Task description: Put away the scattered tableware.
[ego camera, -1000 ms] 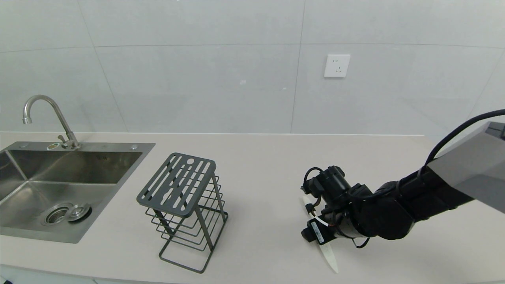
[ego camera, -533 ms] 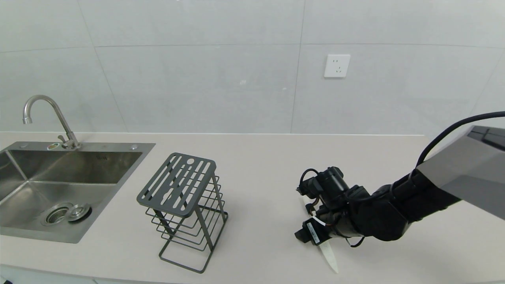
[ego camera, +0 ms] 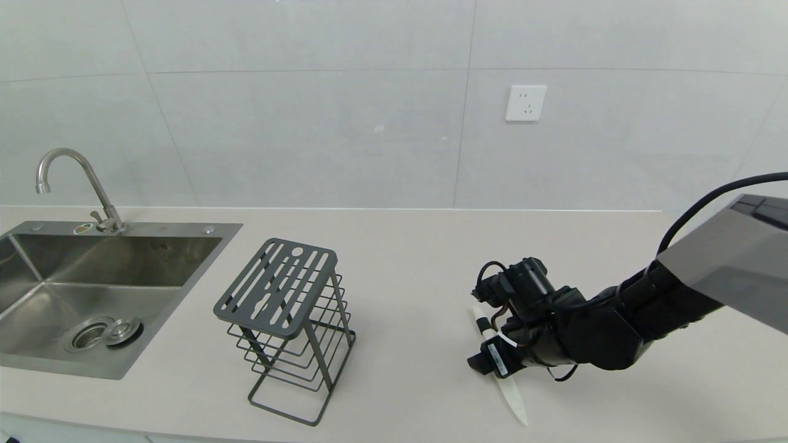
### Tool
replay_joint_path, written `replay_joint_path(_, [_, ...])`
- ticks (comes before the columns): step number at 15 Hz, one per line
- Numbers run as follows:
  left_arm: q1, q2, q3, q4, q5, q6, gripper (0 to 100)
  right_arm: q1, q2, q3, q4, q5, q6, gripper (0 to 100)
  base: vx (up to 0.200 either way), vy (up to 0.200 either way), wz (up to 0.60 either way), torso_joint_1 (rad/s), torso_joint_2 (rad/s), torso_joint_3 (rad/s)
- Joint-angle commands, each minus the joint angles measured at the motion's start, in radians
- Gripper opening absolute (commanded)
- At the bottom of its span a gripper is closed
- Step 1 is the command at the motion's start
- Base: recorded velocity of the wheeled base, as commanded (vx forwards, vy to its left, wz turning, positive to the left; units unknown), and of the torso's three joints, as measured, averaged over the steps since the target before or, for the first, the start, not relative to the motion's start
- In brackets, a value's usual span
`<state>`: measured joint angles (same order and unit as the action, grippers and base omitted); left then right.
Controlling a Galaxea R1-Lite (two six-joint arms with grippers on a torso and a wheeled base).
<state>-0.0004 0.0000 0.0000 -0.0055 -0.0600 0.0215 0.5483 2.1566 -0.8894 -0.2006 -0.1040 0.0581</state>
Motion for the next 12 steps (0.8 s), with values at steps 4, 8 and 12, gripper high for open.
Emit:
replay_joint_path(4, [-0.001, 0.0, 0.0, -0.001, 0.0, 0.0, 100, -0.011, 0.009, 0.049, -0.016, 0.021, -0.024, 0, 0.0, 0.0, 0.0, 0.0, 0.0, 0.0])
replay_joint_path(8, [0.0, 0.0, 0.0, 0.001, 0.0, -0.002, 100, -0.008, -0.023, 0.063, -0.016, 0.017, -0.03, 0, 0.0, 0.0, 0.0, 0.0, 0.0, 0.0])
replay_joint_path(12, [0.0, 0.0, 0.0, 0.001, 0.0, 0.0, 100, -0.005, -0.032, 0.0, -0.025, 0.015, -0.06, 0, 0.0, 0.0, 0.0, 0.0, 0.0, 0.0])
